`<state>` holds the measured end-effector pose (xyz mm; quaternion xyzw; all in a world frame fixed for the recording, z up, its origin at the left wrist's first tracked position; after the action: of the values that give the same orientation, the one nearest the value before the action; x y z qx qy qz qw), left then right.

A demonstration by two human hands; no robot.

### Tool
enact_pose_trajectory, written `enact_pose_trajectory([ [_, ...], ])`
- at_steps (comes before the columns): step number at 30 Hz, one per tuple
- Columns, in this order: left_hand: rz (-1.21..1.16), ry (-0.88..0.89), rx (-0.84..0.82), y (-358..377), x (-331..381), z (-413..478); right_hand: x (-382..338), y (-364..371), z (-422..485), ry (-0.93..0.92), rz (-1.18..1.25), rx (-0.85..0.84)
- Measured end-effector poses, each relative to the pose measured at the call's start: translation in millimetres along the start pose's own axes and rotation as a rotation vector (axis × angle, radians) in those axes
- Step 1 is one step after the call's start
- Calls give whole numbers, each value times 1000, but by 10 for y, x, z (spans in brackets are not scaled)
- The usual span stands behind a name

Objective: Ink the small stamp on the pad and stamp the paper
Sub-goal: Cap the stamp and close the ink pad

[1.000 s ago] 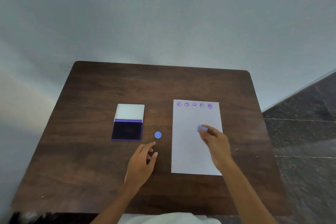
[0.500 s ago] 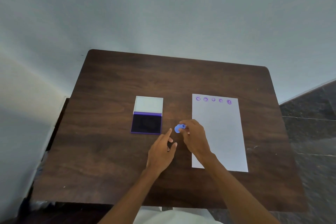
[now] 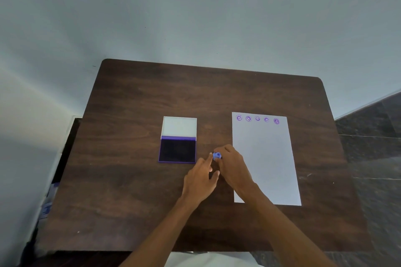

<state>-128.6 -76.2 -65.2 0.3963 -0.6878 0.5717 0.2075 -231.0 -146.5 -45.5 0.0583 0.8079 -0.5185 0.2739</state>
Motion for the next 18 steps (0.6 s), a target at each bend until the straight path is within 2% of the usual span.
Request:
enact_pose_trajectory([
  [6, 98, 41, -9, 27, -27, -15, -30, 19, 9, -130, -191, 13],
  [12, 191, 20, -24, 99, -15, 7, -28, 22, 49, -173, -288, 53],
  [16, 218, 14, -38, 94, 22, -11, -22, 18, 65, -151, -261, 48],
  [18, 210, 12, -54, 66, 55, -26, -10, -3, 50, -99, -154, 51],
])
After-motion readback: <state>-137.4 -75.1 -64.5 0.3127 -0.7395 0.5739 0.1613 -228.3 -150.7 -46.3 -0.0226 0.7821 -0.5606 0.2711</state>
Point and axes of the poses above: each hand's wrist, its own z-axis towards the middle knuckle, its own y-axis out of the palm, x = y × z, the point moved 4 cm from there along z, towards the middle knuckle, and after that the axes turned 7 degrees about -z, right-handed, at the moved point
